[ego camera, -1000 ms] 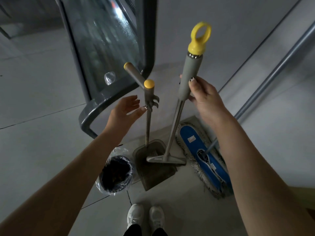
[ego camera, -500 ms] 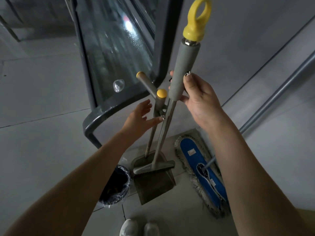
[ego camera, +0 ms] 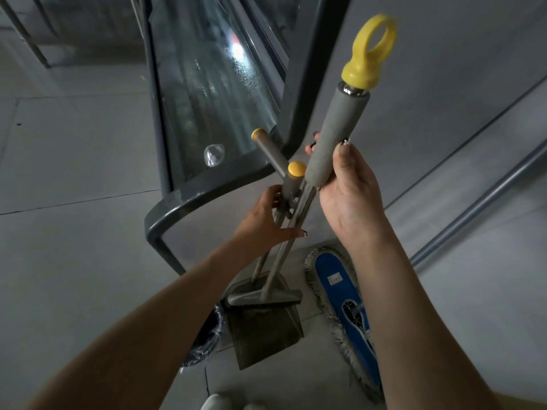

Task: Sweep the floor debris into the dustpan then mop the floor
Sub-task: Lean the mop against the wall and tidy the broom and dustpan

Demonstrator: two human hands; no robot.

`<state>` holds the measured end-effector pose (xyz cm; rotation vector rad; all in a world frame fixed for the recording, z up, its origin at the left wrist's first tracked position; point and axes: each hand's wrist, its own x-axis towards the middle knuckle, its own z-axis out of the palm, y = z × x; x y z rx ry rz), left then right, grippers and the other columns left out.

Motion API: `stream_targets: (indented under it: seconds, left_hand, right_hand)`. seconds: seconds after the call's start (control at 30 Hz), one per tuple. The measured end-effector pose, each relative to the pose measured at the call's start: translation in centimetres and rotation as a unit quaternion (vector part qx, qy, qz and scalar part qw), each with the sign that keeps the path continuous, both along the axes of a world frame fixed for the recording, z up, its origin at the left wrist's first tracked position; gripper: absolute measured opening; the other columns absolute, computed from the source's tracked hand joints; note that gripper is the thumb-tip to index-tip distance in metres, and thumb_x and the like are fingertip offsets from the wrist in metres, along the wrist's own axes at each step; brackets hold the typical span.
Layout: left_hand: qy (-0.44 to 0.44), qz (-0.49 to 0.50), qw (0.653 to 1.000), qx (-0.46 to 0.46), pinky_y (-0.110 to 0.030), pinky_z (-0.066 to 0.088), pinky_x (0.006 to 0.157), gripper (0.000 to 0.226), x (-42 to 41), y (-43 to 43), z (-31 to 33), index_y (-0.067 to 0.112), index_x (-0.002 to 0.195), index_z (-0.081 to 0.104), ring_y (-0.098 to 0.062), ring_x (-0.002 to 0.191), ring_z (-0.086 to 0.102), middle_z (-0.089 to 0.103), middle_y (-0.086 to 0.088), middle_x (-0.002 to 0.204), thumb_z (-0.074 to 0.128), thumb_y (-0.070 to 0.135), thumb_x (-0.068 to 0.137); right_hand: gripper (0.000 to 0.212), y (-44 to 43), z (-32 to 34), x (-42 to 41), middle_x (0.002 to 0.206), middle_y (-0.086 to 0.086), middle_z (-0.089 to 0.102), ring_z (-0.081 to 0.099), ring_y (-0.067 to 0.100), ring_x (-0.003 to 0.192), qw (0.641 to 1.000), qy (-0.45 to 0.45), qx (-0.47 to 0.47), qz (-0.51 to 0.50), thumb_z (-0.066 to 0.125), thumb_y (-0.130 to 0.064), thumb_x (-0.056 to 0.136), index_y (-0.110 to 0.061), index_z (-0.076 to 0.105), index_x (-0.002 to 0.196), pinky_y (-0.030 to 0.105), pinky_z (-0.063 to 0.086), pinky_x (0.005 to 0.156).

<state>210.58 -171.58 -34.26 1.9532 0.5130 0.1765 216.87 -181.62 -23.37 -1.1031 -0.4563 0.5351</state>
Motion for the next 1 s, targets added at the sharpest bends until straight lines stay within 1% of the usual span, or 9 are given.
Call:
stream_targets:
  seconds: [0.13, 0.3, 0.5, 0.57, 0.63, 0.7, 0.83, 0.93, 1.0]
  left_hand:
    - [-0.008, 0.011, 0.999, 0.039, -0.016, 0.033, 0.091, 0.085, 0.5, -0.3, -0.3, 0.017, 0.133, 0.035, -0.003, 0.106, 0.042, 0.053, -0.001, 0.126, 0.084, 0.025, 0.064]
    - [-0.013, 0.015, 0.997, 0.073, -0.020, 0.039, 0.089, 0.080, 0.5, -0.2, -0.7, 0.016, 0.129, 0.038, -0.011, 0.106, 0.051, 0.054, -0.001, 0.121, 0.084, 0.029, 0.064]
    - [-0.031, 0.036, 0.994, 0.103, -0.020, 0.038, 0.071, 0.066, 1.0, -0.1, -0.8, 0.020, 0.117, 0.042, -0.006, 0.089, 0.047, 0.046, 0.012, 0.099, 0.082, 0.030, 0.065]
    - [-0.026, 0.029, 0.993, 0.109, -0.022, 0.038, 0.071, 0.067, 1.0, 0.1, -0.8, 0.020, 0.116, 0.042, -0.007, 0.089, 0.048, 0.046, 0.012, 0.098, 0.082, 0.031, 0.064]
    - [-0.022, 0.022, 0.993, 0.111, -0.023, 0.038, 0.071, 0.066, 1.0, 0.2, -0.9, 0.021, 0.116, 0.041, -0.008, 0.089, 0.049, 0.046, 0.012, 0.098, 0.082, 0.032, 0.065]
    - [-0.017, 0.020, 0.994, 0.111, -0.023, 0.040, 0.071, 0.066, 0.9, 0.2, -0.8, 0.022, 0.116, 0.041, -0.009, 0.090, 0.050, 0.048, 0.011, 0.099, 0.081, 0.034, 0.065]
    - [-0.009, 0.024, 0.994, 0.105, -0.025, 0.044, 0.074, 0.067, 1.0, 0.3, -0.8, 0.022, 0.117, 0.043, -0.012, 0.093, 0.055, 0.057, 0.004, 0.108, 0.081, 0.034, 0.064]
    - [-0.011, 0.025, 0.993, 0.117, -0.026, 0.044, 0.074, 0.068, 1.0, 0.3, -0.7, 0.019, 0.118, 0.045, -0.015, 0.092, 0.056, 0.060, 0.001, 0.107, 0.082, 0.033, 0.063]
    - [-0.016, 0.023, 0.992, 0.127, -0.027, 0.045, 0.074, 0.068, 1.0, 0.3, -0.5, 0.016, 0.119, 0.047, -0.015, 0.090, 0.056, 0.062, -0.001, 0.106, 0.083, 0.031, 0.063]
  right_hand:
    - [0.034, -0.3, -0.3, 0.4, 0.086, -0.013, 0.071, 0.066, 0.004, 0.088, 1.000, 0.010, 0.009, 0.010, 0.056, -0.040, 0.070, -0.020, 0.063, 0.096, 0.019, 0.053, 0.076]
    - [0.032, -0.8, -0.9, 1.1, 0.100, -0.011, 0.071, 0.064, 0.010, 0.104, 0.998, -0.006, 0.002, 0.064, 0.065, -0.046, 0.069, -0.026, 0.075, 0.093, 0.023, 0.052, 0.083]
    - [0.047, -1.8, -1.0, 2.0, 0.106, -0.010, 0.071, 0.064, 0.010, 0.108, 0.989, -0.096, -0.083, 0.072, 0.059, -0.055, 0.075, -0.023, 0.059, 0.110, 0.030, 0.051, 0.092]
    - [0.040, -2.1, -0.9, 2.3, 0.104, -0.012, 0.071, 0.064, 0.010, 0.107, 0.983, -0.135, -0.100, 0.081, 0.060, -0.048, 0.082, -0.020, 0.057, 0.110, 0.031, 0.051, 0.093]
    - [0.028, -2.3, -0.7, 3.0, 0.106, -0.011, 0.071, 0.064, 0.010, 0.109, 0.972, -0.163, -0.137, 0.101, 0.066, -0.030, 0.086, -0.020, 0.058, 0.111, 0.025, 0.051, 0.091]
    - [0.041, -2.4, -0.5, 3.7, 0.113, -0.010, 0.069, 0.060, 0.009, 0.115, 0.960, -0.175, -0.176, 0.129, 0.073, -0.019, 0.078, -0.026, 0.058, 0.116, 0.020, 0.050, 0.089]
    - [0.070, -2.2, -0.4, 4.9, 0.122, -0.019, 0.061, 0.053, -0.005, 0.118, 0.920, -0.190, -0.274, 0.208, 0.075, -0.017, 0.068, -0.031, 0.047, 0.131, 0.018, 0.049, 0.094]
    - [0.076, -1.7, -0.5, 5.6, 0.111, -0.026, 0.064, 0.053, -0.011, 0.113, 0.897, -0.180, -0.309, 0.259, 0.072, 0.001, 0.074, -0.030, 0.042, 0.137, 0.013, 0.049, 0.088]
    - [0.077, -1.5, -0.6, 5.8, 0.117, -0.021, 0.062, 0.054, -0.007, 0.115, 0.891, -0.182, -0.319, 0.267, 0.071, 0.006, 0.075, -0.027, 0.043, 0.138, 0.013, 0.050, 0.087]
